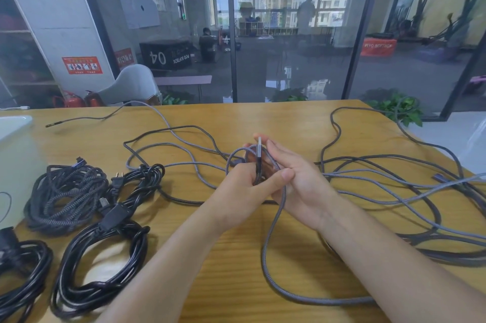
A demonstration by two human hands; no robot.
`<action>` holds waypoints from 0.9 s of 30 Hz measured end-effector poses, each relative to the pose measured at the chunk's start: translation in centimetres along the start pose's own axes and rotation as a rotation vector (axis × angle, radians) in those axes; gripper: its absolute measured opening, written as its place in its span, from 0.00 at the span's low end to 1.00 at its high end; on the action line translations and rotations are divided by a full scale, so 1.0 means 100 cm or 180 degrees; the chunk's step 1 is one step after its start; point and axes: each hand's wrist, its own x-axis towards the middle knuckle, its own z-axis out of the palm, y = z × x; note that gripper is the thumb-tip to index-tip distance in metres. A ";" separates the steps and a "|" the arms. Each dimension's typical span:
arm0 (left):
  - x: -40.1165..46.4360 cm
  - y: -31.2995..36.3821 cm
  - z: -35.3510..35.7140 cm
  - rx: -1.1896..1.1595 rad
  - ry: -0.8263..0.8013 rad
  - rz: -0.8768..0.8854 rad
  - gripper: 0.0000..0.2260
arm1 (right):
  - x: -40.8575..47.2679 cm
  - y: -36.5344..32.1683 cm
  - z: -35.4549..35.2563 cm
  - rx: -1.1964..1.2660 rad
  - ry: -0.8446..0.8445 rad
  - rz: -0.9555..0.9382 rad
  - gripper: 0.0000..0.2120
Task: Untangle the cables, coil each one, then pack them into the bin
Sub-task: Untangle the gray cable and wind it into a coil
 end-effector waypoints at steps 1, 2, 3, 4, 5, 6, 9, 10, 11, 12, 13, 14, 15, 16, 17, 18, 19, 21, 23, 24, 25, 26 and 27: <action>0.000 0.000 0.000 -0.0021 -0.0011 0.0046 0.21 | 0.000 0.001 0.000 -0.0026 -0.0025 0.0024 0.17; 0.001 0.000 -0.001 -0.0044 -0.0017 0.0065 0.23 | 0.001 0.001 0.000 -0.0030 -0.0026 0.0063 0.18; 0.001 0.001 -0.001 -0.0057 -0.0017 0.0062 0.23 | 0.002 0.001 0.000 -0.0017 -0.0008 0.0109 0.20; 0.001 0.002 -0.001 -0.0054 0.0013 0.0038 0.21 | 0.003 0.001 0.000 -0.0001 0.0003 0.0150 0.24; 0.000 0.003 0.000 -0.0057 0.0045 0.0010 0.20 | 0.005 0.001 -0.002 -0.0009 0.0005 0.0178 0.27; 0.001 0.003 0.000 -0.0080 0.0070 -0.0025 0.19 | 0.005 0.000 -0.003 -0.0032 0.0008 0.0182 0.29; 0.000 0.004 0.001 -0.0051 0.0124 -0.0031 0.21 | 0.007 0.000 -0.004 -0.0057 0.0006 0.0143 0.25; -0.001 0.004 0.001 -0.0020 0.0134 -0.0032 0.22 | 0.006 -0.001 -0.003 -0.0040 -0.0002 0.0120 0.24; -0.001 0.004 0.001 -0.0013 0.0137 -0.0034 0.23 | 0.006 -0.001 -0.003 -0.0024 -0.0024 0.0103 0.23; -0.001 0.004 0.001 -0.0021 0.0149 -0.0046 0.22 | 0.006 0.000 -0.003 -0.0026 -0.0045 0.0103 0.24; -0.001 0.006 0.002 -0.0037 0.0150 -0.0051 0.22 | 0.007 0.001 -0.004 -0.0060 -0.0044 0.0113 0.24; 0.000 0.006 0.003 -0.0066 0.0138 -0.0100 0.22 | 0.007 0.002 -0.004 -0.0143 -0.0011 0.0119 0.24; 0.001 0.006 0.004 -0.0119 0.0120 -0.0175 0.23 | 0.008 0.003 -0.004 -0.0282 0.0024 0.0120 0.23; 0.002 0.006 0.004 -0.0184 0.0103 -0.0293 0.24 | 0.008 0.004 -0.005 -0.0445 0.0042 0.0108 0.23; 0.003 0.005 0.004 -0.0249 0.0101 -0.0407 0.23 | 0.009 0.005 -0.005 -0.0594 0.0056 0.0083 0.23; 0.004 0.005 0.004 -0.0311 0.0091 -0.0502 0.22 | 0.009 0.006 -0.005 -0.0704 0.0065 0.0057 0.23; 0.003 0.005 0.003 -0.0367 0.0056 -0.0554 0.21 | 0.009 0.006 -0.004 -0.0774 0.0058 0.0034 0.22; 0.002 0.008 0.001 -0.0455 -0.0097 -0.0536 0.20 | 0.008 0.005 -0.005 -0.0795 0.0022 0.0007 0.21; -0.001 0.012 0.001 -0.0493 -0.0282 -0.0443 0.19 | 0.007 0.000 -0.005 -0.0710 -0.0003 0.0022 0.20; -0.002 0.014 0.002 -0.0490 -0.0364 -0.0403 0.19 | 0.006 -0.002 -0.007 -0.0695 -0.0028 0.0032 0.20; -0.003 0.015 0.002 -0.0486 -0.0433 -0.0375 0.19 | 0.006 -0.003 -0.008 -0.0700 -0.0035 0.0046 0.19; -0.003 0.017 0.001 -0.0485 -0.0482 -0.0363 0.19 | 0.005 -0.005 -0.008 -0.0701 -0.0042 0.0049 0.19; -0.004 0.018 0.001 -0.0491 -0.0515 -0.0363 0.19 | 0.004 -0.007 -0.008 -0.0677 -0.0055 0.0057 0.18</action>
